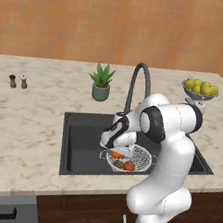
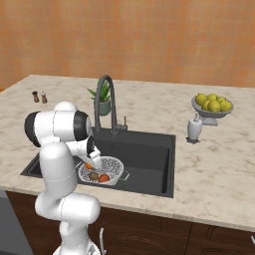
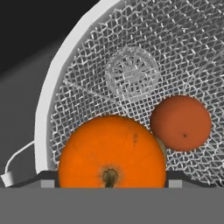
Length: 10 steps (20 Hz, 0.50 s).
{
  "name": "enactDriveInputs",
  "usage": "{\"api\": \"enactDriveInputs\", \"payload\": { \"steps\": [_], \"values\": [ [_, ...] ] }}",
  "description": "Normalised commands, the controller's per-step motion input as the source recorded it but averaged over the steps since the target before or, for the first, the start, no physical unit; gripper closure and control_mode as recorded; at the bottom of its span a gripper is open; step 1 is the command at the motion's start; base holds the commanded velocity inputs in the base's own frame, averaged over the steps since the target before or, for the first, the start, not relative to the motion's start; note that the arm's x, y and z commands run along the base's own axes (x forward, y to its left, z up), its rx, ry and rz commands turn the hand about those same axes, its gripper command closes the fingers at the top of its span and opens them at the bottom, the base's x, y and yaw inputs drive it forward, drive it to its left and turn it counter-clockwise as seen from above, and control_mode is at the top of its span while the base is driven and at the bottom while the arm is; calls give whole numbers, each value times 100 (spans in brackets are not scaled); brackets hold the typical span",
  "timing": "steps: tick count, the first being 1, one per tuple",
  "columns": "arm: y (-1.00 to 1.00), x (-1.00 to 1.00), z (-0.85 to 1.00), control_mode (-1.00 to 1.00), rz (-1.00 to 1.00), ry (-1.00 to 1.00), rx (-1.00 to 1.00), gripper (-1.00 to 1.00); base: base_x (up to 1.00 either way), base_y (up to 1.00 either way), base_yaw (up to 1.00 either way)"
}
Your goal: Put the colander in the sink, put the orange, orange, kiwi in the colander, and turn on the sink faucet and pour water over the colander.
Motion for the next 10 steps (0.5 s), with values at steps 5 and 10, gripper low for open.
{"api": "enactDriveInputs", "payload": {
  "steps": [5, 10],
  "values": [
    [-10, -9, 16, -100, 0, -1, 0, -100, 0, 0, 0],
    [-12, -32, 60, -100, 0, -4, 0, -100, 0, 0, 0]
  ]
}}
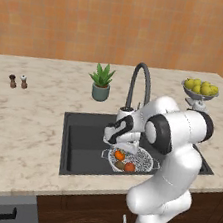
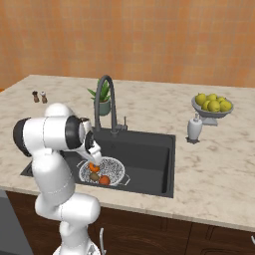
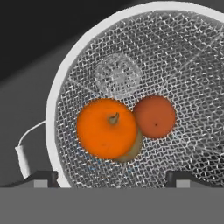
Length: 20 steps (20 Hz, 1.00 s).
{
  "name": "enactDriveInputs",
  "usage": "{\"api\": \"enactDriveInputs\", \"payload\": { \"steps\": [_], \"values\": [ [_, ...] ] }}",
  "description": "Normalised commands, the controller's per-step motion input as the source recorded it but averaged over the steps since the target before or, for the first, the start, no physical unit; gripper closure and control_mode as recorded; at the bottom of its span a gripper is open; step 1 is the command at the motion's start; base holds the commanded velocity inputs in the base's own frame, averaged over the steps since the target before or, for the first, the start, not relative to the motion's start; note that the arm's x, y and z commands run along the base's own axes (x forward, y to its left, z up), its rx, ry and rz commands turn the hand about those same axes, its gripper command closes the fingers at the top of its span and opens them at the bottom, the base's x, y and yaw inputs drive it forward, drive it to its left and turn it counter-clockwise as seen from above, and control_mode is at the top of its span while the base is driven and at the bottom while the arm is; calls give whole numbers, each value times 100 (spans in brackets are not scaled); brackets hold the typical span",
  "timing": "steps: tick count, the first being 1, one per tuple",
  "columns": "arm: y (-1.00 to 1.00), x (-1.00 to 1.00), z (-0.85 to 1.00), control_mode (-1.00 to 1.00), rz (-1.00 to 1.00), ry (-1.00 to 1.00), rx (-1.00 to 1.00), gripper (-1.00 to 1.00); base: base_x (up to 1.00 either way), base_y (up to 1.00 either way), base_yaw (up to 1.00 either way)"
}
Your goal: Put the colander in the sink, put the orange, orange, kiwi in the colander, and turn on the sink faucet and pour water over the colander.
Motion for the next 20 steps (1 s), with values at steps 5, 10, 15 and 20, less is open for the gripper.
{"api": "enactDriveInputs", "payload": {
  "steps": [5, 10, 15, 20],
  "values": [
    [-2, -59, 78, -100, 0, -9, 0, -100, 0, 0, 0],
    [-29, -67, 67, -100, 8, -7, 0, -100, 0, 0, 0],
    [-49, -68, 55, -100, 2, -5, 1, -100, 0, 0, 0],
    [-91, -16, 31, -100, 3, -10, 2, -100, 0, 0, 0]
  ]
}}
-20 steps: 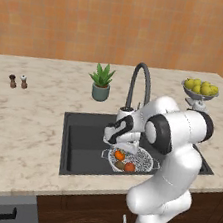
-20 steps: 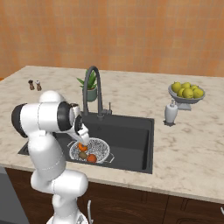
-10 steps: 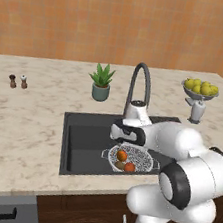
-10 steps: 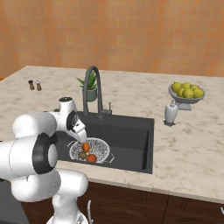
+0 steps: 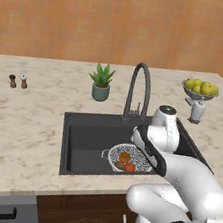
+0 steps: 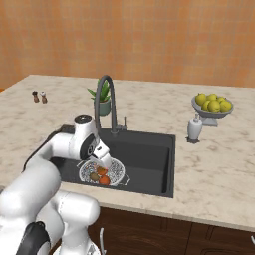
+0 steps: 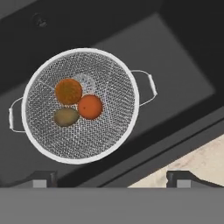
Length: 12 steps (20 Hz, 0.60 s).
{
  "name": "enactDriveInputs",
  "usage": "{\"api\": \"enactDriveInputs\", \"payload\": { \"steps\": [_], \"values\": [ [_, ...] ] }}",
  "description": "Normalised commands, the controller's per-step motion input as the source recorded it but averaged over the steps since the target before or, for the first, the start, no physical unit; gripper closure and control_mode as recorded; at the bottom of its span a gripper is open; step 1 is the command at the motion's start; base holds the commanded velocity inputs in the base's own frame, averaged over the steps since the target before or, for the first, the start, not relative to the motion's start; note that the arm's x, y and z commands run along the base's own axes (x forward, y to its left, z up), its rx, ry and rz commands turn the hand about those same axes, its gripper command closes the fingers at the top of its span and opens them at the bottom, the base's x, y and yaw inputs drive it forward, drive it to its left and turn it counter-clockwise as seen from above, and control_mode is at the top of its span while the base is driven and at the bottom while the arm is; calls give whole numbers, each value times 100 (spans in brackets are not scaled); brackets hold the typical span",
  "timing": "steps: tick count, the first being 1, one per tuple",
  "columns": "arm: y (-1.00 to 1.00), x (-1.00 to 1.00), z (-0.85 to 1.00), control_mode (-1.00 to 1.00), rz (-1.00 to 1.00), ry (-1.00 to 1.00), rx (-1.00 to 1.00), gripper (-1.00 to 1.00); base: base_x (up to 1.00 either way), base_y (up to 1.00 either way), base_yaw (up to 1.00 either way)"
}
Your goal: Put the colander in the sink, put the orange, orange, kiwi in the colander, and turn on the sink faucet and pour water over the colander.
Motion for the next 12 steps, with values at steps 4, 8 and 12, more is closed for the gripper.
{"api": "enactDriveInputs", "payload": {
  "steps": [4, 8, 12],
  "values": [
    [-88, -6, 21, -100, 7, -8, 0, -100, 0, 0, 0],
    [-76, 0, 21, -100, 4, -8, 0, -100, 0, 0, 0],
    [-67, 8, 17, -100, 3, -10, 0, -100, 0, 0, 0]
  ]
}}
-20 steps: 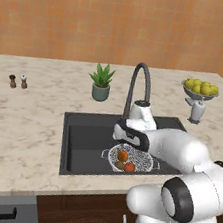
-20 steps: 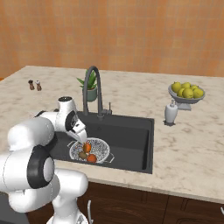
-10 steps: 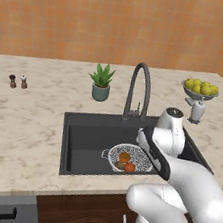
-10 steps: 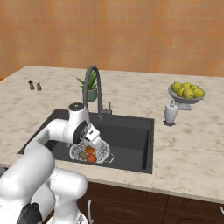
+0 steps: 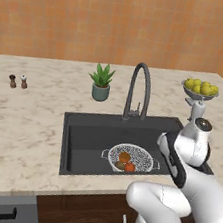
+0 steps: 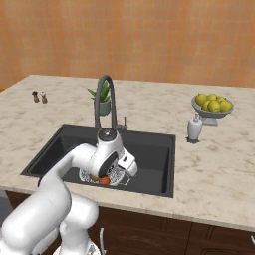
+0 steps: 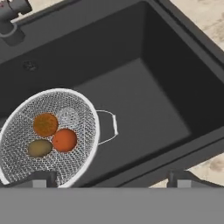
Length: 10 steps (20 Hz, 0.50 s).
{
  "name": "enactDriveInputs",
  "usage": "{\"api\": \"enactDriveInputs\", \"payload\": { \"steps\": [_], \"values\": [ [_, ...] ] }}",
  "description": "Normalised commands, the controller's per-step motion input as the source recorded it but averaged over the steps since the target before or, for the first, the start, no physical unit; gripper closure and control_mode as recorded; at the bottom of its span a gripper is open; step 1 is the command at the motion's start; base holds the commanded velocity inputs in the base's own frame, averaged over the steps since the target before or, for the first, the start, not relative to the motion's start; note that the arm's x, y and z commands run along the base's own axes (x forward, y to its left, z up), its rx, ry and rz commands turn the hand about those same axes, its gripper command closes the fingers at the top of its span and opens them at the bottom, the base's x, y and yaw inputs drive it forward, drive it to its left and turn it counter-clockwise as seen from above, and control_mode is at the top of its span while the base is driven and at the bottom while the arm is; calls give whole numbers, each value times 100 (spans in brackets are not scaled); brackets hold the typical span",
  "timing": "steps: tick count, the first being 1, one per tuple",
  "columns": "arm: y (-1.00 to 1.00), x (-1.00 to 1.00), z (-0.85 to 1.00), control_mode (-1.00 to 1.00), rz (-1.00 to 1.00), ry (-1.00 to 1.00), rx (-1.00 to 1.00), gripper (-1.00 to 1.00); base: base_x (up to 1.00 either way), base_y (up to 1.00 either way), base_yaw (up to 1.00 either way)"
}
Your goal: Put the colander in the sink, put the orange, orange, kiwi in the colander, and turn on the sink faucet and pour water over the colander.
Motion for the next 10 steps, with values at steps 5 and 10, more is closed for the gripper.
{"api": "enactDriveInputs", "payload": {
  "steps": [5, 10],
  "values": [
    [-49, 40, 4, -100, 2, -18, 0, -100, 0, 0, 0],
    [-44, 43, 15, -100, 1, -25, 2, -100, 0, 0, 0]
  ]
}}
